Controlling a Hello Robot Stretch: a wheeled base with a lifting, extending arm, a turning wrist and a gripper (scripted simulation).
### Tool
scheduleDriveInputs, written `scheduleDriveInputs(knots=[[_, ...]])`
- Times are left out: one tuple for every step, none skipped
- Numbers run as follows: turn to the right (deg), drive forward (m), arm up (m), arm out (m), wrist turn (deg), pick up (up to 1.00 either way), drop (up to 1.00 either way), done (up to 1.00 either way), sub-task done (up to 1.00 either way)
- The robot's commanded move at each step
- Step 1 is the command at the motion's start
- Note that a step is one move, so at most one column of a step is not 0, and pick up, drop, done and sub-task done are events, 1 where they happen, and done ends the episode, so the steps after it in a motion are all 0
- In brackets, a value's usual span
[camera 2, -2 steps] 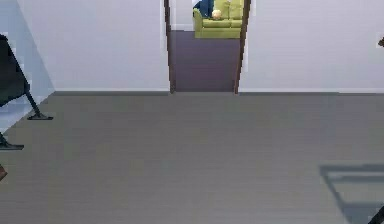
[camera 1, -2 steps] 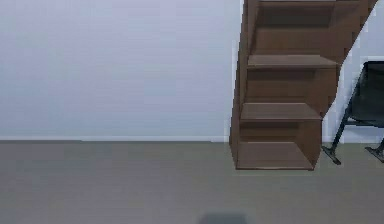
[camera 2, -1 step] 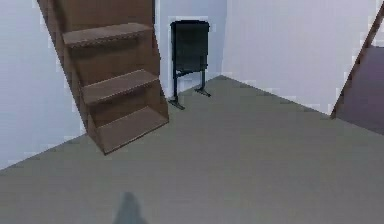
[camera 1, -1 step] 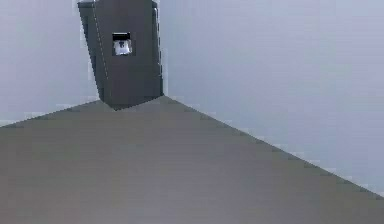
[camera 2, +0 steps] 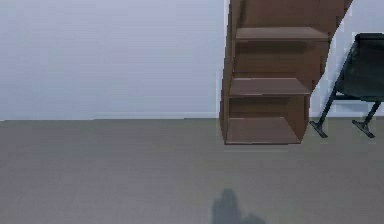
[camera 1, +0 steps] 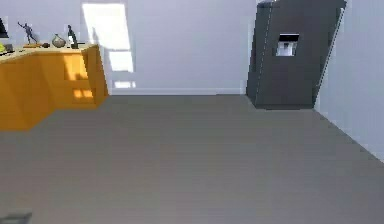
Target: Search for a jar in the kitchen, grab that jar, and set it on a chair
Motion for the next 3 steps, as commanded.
scheduleDriveInputs(knots=[[0.0,0.45,0.0,0.0,0.0,0.0,0.0,0.0,0.0],[-33.0,0.0,0.0,0.0,0.0,0.0,0.0,0.0,0.0],[0.0,0.15,0.0,0.0,0.0,0.0,0.0,0.0,0.0]])
